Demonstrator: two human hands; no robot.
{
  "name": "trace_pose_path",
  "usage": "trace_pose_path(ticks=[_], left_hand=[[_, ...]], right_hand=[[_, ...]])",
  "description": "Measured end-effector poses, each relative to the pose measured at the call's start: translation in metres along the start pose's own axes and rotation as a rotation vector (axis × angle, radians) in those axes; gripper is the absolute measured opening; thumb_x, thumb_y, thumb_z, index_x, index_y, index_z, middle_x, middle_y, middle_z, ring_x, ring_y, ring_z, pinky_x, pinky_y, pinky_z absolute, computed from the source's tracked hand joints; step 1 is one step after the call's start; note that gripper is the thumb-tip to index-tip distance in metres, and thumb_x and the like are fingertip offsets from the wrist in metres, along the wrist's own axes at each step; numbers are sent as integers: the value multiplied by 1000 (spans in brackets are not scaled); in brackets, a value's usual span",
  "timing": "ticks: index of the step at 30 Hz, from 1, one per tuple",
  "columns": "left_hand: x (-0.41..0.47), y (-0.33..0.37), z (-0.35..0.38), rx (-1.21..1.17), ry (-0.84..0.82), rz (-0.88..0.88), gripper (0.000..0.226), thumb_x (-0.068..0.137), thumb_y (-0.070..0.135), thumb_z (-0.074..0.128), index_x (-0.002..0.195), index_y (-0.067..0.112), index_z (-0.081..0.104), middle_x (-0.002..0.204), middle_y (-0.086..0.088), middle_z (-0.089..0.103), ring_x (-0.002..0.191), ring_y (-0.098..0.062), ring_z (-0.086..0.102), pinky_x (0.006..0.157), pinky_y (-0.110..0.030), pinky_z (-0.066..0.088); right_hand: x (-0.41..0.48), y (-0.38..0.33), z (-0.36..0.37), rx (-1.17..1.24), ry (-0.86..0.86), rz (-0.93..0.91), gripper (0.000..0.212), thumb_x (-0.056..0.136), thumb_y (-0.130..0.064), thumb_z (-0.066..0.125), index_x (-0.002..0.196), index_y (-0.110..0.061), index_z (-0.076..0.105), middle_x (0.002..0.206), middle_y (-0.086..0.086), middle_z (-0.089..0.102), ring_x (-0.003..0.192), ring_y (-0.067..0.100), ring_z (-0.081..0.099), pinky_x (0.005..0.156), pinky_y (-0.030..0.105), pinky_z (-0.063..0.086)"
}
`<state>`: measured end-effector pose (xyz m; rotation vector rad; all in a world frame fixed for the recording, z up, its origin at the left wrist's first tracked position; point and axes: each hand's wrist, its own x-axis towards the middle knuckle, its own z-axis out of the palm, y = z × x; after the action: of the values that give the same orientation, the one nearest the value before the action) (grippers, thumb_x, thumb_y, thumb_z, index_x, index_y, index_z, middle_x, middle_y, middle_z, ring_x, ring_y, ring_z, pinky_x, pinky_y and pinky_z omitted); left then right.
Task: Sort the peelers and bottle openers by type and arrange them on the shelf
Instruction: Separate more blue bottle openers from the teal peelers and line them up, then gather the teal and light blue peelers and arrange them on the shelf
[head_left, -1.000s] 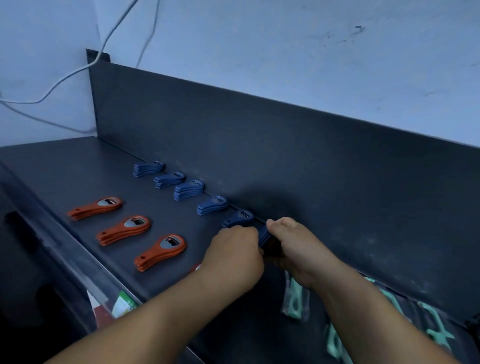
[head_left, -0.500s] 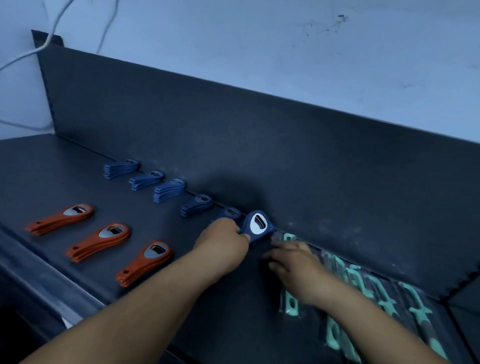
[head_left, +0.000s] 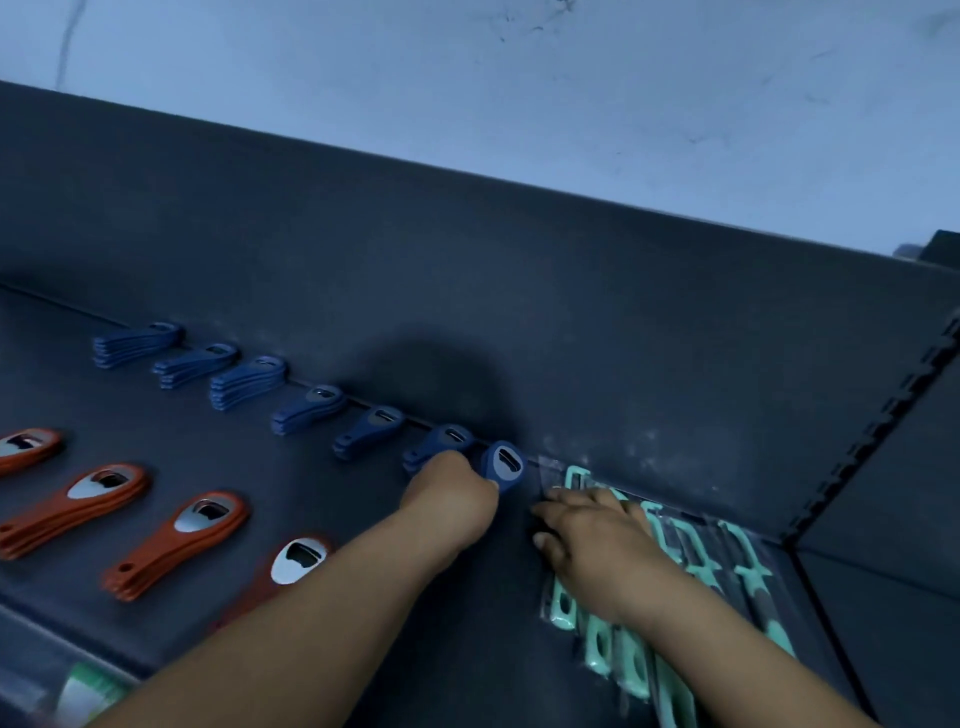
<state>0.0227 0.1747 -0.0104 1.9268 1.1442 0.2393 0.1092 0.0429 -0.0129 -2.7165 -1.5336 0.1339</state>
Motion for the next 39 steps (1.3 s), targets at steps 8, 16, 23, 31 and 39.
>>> trace_pose_path(ticks=[8,16,23,31,39], left_hand=[[8,20,25,133,31,-19,31,94,28,55,108,1,62,86,-11,63,76,-23,54,59,-30,38],[-1,35,39,202,65,-26,14,93,24,53,100,12,52,107,-8,58,89,-23,54,70,-29,40],[-14,31,43,385,127,40,38,94,30,47,125,8,51,129,-13,46,114,-28,51,79,-32,40],[-29,18,47,405,233,293,27,88,31,56,107,14,47,109,-7,54,101,-25,51,70,-29,40],[-41,20,40,506,292,382,39,87,37,59,115,15,44,117,-7,47,109,-25,44,78,-31,42]], right_hand=[[-6,14,1,57,11,-6,37,100,-39,32,133,-32,47,153,-7,28,137,20,21,107,39,14],[-9,26,-1,48,-34,-2,41,100,-38,31,139,-29,42,156,-7,23,140,21,17,110,41,12],[-6,29,2,74,12,-40,34,98,-37,34,127,-26,51,140,-6,40,133,23,27,102,43,20],[14,34,0,92,9,-73,32,98,-28,34,123,-26,53,138,-8,45,132,21,25,99,40,18],[2,41,-16,158,74,-54,39,101,-30,34,138,-33,43,150,-10,34,139,18,22,107,38,19]])
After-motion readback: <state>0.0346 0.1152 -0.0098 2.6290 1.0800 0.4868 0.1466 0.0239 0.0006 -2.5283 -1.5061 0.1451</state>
